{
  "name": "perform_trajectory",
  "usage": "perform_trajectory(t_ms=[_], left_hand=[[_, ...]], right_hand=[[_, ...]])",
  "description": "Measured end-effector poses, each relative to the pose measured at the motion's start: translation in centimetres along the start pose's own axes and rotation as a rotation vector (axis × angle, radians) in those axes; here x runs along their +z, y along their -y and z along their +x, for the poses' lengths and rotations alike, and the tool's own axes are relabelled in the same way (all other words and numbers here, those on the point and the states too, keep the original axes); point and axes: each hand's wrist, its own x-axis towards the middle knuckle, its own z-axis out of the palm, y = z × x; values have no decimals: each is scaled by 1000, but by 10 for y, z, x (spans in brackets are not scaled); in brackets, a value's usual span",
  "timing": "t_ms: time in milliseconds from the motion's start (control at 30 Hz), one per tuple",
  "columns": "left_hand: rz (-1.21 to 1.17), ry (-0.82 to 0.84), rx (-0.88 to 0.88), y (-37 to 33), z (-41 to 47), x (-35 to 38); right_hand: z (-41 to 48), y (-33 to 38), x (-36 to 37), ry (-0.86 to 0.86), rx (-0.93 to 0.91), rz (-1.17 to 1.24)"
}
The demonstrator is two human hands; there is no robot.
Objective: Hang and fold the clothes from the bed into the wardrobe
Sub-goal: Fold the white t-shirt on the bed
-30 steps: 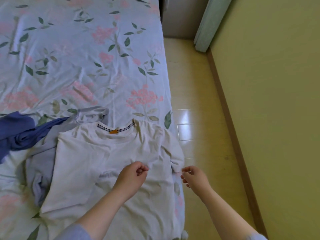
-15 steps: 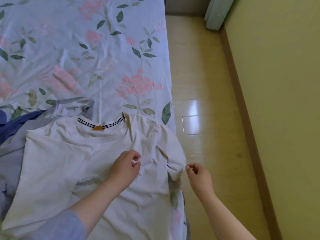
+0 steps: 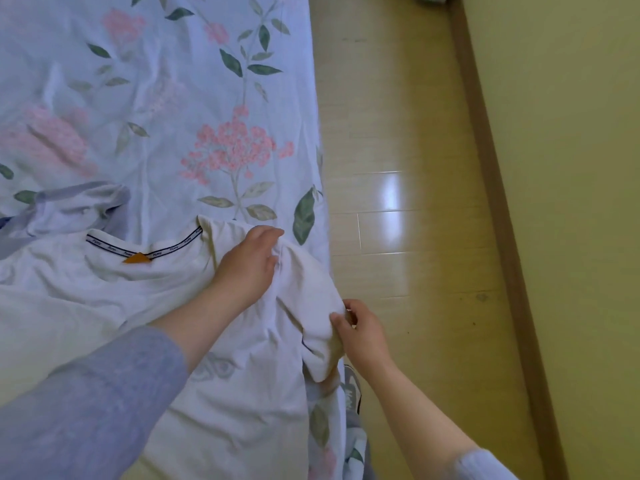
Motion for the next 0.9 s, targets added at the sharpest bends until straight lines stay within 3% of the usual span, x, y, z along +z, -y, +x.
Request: perform_trajectory(t_ms=[267,433,533,633,733,800,900], left_hand=[[211,113,-6,-5,31,-6],[69,-63,76,-16,46,-22],[110,-38,86,-17,47,-20],[65,-10,42,-15,45,-5],[29,-5,4,-16,44,5],[43,14,-7,-16,45,9],[72,34,2,-16,48,11]], right_hand=[[0,4,-28,-107,-39,156],[17,25,-69,-160,-124,244],[34,33,-88,-237,-131,253],[42,23,-85,-215,18,467],[36,1,-60,38,352,767],[24,-11,-38,183,516,826],[8,-16,-8,246,579,841]])
